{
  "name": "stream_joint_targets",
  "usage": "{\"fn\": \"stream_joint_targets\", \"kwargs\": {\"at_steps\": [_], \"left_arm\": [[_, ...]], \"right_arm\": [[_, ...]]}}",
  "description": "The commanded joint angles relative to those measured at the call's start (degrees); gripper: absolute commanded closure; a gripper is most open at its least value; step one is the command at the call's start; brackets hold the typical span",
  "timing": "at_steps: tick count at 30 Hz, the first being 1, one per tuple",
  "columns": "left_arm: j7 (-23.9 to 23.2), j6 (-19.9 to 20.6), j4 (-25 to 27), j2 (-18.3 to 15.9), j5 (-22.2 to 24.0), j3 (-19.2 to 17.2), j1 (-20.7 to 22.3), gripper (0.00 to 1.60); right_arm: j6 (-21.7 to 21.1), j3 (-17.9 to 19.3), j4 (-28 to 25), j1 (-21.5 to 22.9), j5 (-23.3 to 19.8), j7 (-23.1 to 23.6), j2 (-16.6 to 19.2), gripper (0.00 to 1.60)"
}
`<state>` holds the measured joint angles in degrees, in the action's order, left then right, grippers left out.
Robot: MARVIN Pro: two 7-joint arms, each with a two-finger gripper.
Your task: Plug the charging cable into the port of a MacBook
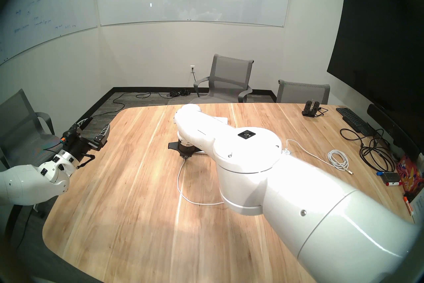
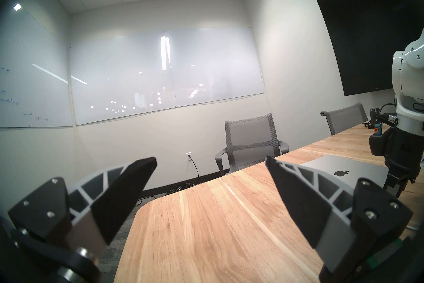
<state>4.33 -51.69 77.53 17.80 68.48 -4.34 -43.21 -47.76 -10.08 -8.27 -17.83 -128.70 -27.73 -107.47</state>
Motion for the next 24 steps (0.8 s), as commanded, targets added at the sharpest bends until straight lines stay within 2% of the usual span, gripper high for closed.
{"fn": "stream_joint_targets", "kwargs": {"at_steps": [1, 24], "left_arm": [[0.1, -0.4, 0.1, -0.1, -0.1, -0.8, 0.9, 0.00], [0.1, -0.4, 0.1, -0.1, -0.1, -0.8, 0.9, 0.00]], "right_arm": [[0.5, -0.1, 0.1, 0.8, 0.3, 0.6, -0.8, 1.60], [0.7, 0.3, 1.0, 0.9, 1.5, 1.6, -1.8, 1.60]]}}
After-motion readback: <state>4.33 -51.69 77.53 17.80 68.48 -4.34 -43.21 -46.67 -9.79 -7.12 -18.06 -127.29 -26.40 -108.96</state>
